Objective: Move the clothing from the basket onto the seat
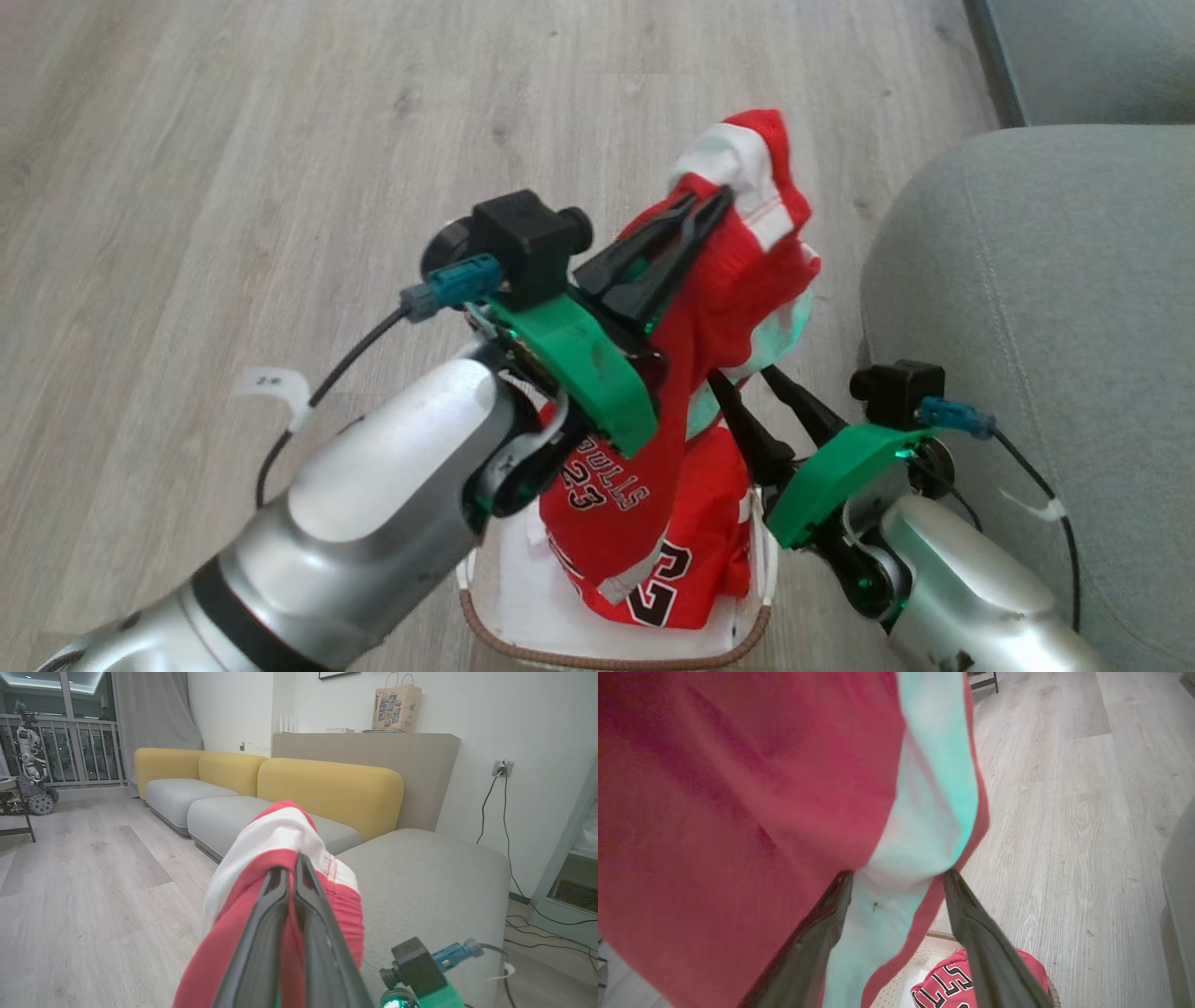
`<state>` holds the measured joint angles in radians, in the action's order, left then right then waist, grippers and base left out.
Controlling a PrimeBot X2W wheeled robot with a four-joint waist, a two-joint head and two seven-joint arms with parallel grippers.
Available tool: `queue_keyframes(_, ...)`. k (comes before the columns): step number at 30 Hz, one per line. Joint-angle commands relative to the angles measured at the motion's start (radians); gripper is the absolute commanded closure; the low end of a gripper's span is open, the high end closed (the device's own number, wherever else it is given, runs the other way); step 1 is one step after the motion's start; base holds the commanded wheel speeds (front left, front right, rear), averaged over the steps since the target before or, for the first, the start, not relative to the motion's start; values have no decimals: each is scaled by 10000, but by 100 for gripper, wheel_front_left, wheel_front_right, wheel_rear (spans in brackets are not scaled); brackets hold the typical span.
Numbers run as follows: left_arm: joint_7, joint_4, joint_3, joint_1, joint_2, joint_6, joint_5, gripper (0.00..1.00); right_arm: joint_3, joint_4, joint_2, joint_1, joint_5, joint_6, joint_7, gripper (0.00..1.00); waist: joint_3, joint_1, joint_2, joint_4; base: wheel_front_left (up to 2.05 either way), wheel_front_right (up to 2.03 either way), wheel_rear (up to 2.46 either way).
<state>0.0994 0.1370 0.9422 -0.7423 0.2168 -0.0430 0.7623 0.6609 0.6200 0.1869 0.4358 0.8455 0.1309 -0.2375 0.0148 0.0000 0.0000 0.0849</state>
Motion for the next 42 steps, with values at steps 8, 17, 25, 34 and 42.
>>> queue_keyframes(8, -60, -276, -126, -728, -134, 123, 157, 100, 927, 498, -312, 1271, 997, -2, -235, 0, -30, 0, 0, 365, 0, 0, 0)
queue_keyframes(17, -101, -321, 24, -682, -217, 145, 209, 100, 903, 527, -482, 1699, 955, -2, -241, 87, -50, 0, 0, 514, 0, 0, 0)
queue_keyframes(25, -40, -188, -34, -625, -90, 81, 254, 100, 859, 188, -356, 1549, 780, -2, -242, 100, -56, 0, 0, 384, 0, 0, 0)
queue_keyframes(34, 72, 152, -199, -442, 190, -50, 351, 100, 392, -561, 80, 1018, 361, -2, -242, 100, -65, 0, 0, 151, 0, 0, 0)
queue_keyframes(42, 252, 412, -354, -258, 428, -127, 448, 100, -305, -1751, 466, -32, -323, -2, -242, 100, -40, 0, 0, -104, 0, 0, 0)
